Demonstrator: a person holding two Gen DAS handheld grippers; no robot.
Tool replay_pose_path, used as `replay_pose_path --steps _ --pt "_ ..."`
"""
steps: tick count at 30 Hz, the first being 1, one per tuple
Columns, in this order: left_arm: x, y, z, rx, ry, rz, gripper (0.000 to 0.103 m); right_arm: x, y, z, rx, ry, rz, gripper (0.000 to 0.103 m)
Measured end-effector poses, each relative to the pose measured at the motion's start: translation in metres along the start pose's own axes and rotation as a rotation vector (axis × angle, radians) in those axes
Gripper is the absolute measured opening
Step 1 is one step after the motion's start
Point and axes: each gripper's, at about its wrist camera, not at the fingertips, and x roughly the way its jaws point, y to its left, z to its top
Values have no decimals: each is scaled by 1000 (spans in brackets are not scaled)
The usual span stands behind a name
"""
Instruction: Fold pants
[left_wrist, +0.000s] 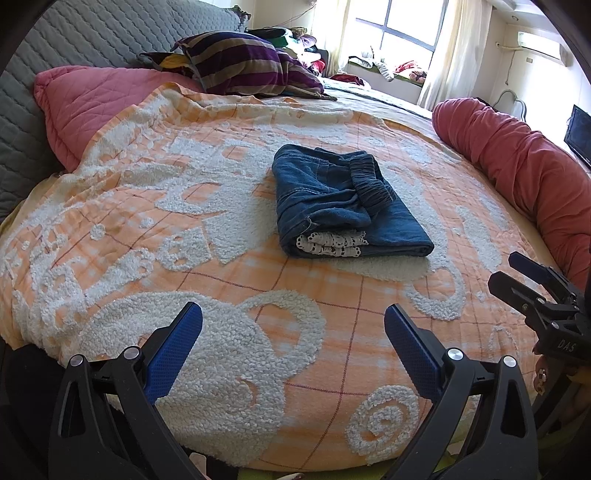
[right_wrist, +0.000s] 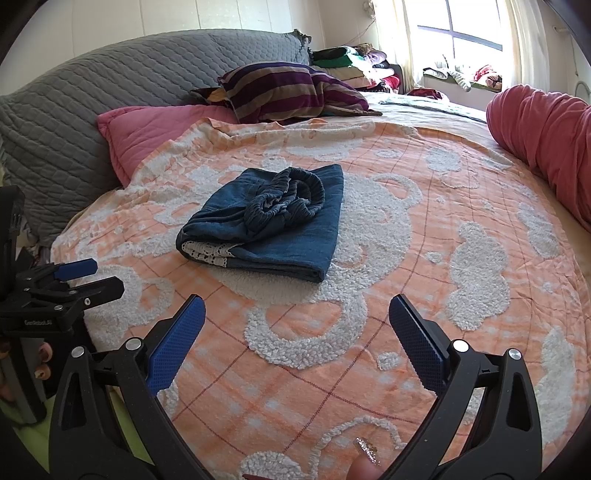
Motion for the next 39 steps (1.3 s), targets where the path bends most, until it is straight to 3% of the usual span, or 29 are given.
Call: replay_pose_path --steps 30,39 --pt "1 -2 0 21 3 -7 98 4 -6 -1 5 8 -25 94" --pt "8 6 16 44 -24 -21 98 12 -26 -1 42 14 -58 94"
